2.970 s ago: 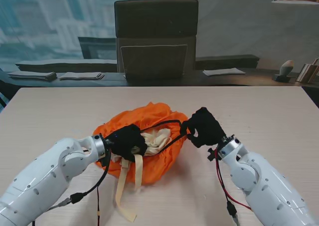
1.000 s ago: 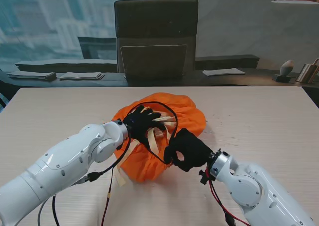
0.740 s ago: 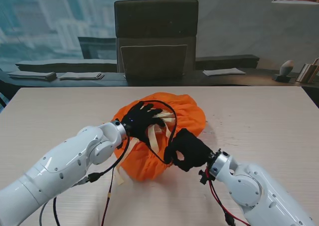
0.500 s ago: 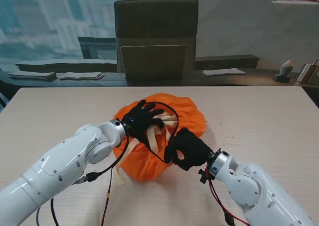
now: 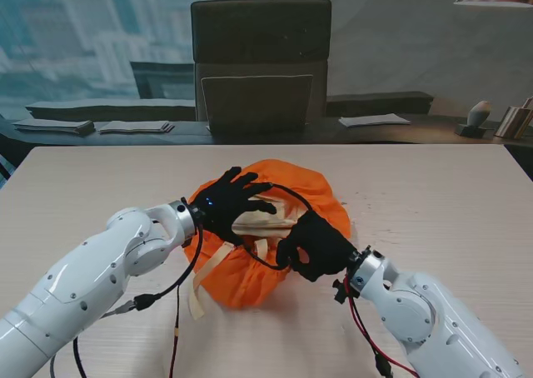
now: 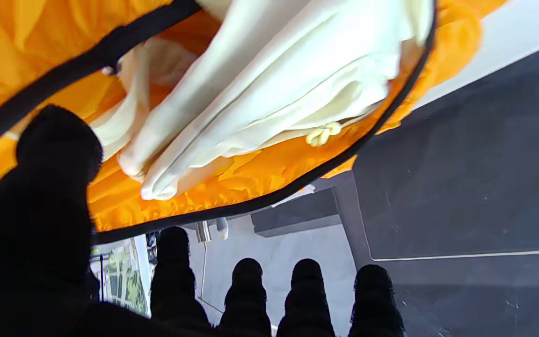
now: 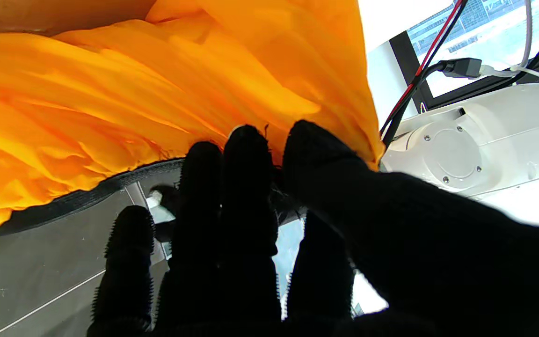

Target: Fit a rain cover over a backpack

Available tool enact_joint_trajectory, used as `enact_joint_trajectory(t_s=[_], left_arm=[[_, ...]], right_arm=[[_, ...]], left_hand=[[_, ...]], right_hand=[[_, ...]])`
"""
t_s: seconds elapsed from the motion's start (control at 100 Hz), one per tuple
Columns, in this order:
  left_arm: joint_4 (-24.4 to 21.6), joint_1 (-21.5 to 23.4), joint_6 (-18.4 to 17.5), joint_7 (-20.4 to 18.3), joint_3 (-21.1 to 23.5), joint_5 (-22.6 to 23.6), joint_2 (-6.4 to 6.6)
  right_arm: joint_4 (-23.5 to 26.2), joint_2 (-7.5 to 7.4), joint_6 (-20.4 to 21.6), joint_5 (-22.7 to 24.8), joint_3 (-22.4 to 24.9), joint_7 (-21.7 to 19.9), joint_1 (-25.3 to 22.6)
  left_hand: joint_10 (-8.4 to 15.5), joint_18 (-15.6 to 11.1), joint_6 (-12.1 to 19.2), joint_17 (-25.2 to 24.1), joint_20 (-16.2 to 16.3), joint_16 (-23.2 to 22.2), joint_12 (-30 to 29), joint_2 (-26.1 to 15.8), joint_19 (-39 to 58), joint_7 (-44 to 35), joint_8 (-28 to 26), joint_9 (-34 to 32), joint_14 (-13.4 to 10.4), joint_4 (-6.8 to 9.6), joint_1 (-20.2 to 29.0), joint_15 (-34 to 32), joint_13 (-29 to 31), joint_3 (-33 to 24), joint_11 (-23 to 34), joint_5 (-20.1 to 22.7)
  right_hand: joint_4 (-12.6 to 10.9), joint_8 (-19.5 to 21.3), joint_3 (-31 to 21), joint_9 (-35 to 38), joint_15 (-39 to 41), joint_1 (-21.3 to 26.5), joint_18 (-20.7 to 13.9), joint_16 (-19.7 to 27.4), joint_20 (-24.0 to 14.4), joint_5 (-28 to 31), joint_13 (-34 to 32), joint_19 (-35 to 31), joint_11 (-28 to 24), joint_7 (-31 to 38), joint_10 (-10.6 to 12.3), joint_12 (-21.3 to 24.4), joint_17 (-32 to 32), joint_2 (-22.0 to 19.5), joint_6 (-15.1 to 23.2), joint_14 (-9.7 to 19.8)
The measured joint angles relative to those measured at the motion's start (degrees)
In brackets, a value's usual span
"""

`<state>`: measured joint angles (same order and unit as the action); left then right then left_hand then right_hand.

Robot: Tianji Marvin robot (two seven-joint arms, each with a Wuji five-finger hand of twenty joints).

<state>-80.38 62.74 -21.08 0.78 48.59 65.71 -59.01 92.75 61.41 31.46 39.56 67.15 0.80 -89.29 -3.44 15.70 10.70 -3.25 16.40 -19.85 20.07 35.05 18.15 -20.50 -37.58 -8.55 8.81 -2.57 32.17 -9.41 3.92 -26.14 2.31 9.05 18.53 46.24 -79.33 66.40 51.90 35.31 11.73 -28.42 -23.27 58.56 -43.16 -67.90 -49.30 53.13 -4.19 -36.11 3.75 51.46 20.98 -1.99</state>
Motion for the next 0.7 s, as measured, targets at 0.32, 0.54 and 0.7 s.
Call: enact_joint_trajectory(t_s=[0.32,0.54,0.7], left_arm=[[-7.06,9.60,-7.10,-3.60,12.54,5.86,1.24],[-4.48,11.77,-4.67,-2.84,11.63,5.89,2.18],[-3.25,12.96,-5.59,-7.36,11.20,6.40,2.72]], right_arm=[[-0.57,0.10,-0.37,0.43,-0.27,0.75,0.43],[-0.65,0.12,-0.56,0.73,-0.51,0.94,0.56],[-0.70,0.15,-0.82,0.92,-0.58,1.08,0.58]], left_hand=[[3.69,-1.75,8.22,0.14,-0.70,-2.07,1.23,-2.41,9.79,-18.14,1.19,-2.64,-1.53,-0.01,10.91,-8.14,2.96,-17.62,10.12,10.83],[4.48,-1.75,9.14,0.14,-2.25,-2.07,-0.15,-2.33,7.96,-22.84,0.34,-3.09,-2.31,-0.01,11.87,-9.34,2.88,-18.35,11.58,13.83],[4.64,-1.75,8.88,0.22,-3.02,-0.59,-2.39,-0.51,5.65,-13.03,9.20,-0.96,-2.32,-0.01,10.44,-5.86,2.72,-18.35,4.83,9.51]], right_hand=[[0.00,0.00,0.00,0.00,0.48,0.00,0.00,-0.01,0.00,0.01,0.00,-0.03,-0.59,0.06,-0.01,-0.24,0.04,0.01,0.02,0.00],[0.00,0.00,0.00,0.00,0.53,0.00,0.00,-0.01,0.00,0.01,0.00,-0.04,-0.59,0.08,-0.02,-0.24,0.04,0.01,0.06,0.00],[0.00,0.00,0.00,0.00,0.54,0.00,0.00,-0.01,0.00,0.01,0.00,-0.05,-0.59,0.08,-0.02,-0.24,0.05,0.01,0.06,0.00]])
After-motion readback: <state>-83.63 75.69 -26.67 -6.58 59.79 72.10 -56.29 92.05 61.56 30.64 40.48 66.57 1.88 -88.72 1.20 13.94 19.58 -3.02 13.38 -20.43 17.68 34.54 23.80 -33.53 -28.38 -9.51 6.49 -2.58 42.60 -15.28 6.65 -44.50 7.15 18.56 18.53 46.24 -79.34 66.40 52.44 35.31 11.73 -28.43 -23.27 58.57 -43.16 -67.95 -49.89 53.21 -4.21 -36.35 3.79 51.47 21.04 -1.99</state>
